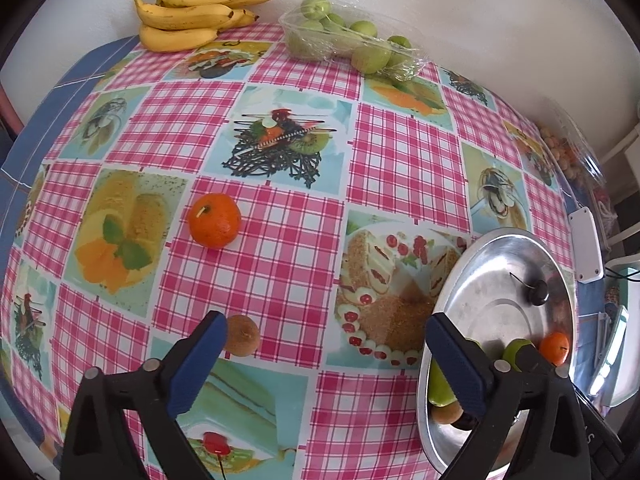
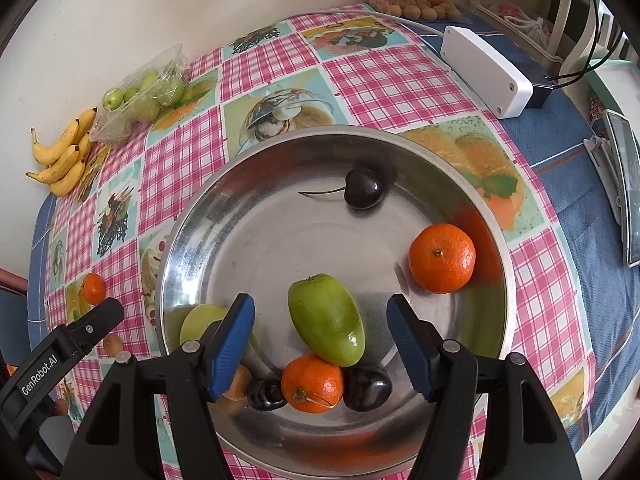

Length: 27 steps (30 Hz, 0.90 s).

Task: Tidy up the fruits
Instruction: 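Open both tools to release the mangoes in the bowl, then withdraw both tools from the bowl toward the loose tangerine and kiwi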

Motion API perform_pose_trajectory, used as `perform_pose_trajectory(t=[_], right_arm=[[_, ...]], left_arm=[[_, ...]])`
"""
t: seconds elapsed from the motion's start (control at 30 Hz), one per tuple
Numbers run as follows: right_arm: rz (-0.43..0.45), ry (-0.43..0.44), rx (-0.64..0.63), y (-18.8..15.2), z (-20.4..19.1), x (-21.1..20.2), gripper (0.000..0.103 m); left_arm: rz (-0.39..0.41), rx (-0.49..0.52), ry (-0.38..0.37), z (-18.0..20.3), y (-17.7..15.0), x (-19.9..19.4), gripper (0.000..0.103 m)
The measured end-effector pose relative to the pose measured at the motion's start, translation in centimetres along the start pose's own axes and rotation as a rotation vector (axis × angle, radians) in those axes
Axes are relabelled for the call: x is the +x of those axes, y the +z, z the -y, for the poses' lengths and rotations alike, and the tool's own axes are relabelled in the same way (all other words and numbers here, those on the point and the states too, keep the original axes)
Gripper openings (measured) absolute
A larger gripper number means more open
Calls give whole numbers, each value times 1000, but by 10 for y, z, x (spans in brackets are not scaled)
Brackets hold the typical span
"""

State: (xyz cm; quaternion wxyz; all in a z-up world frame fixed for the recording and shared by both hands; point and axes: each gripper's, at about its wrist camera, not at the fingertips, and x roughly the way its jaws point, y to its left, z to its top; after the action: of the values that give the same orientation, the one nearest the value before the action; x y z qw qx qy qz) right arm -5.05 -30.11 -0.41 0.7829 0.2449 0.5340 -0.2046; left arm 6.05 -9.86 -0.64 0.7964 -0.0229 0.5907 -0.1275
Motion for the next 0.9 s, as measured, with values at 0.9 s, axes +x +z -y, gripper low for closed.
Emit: perform_pose_trajectory(t=[0.9], right_arm=[[34,-32,-26,0,-3,-2,100]], left_arm=[[70,38,57,0,-1,-3,103]])
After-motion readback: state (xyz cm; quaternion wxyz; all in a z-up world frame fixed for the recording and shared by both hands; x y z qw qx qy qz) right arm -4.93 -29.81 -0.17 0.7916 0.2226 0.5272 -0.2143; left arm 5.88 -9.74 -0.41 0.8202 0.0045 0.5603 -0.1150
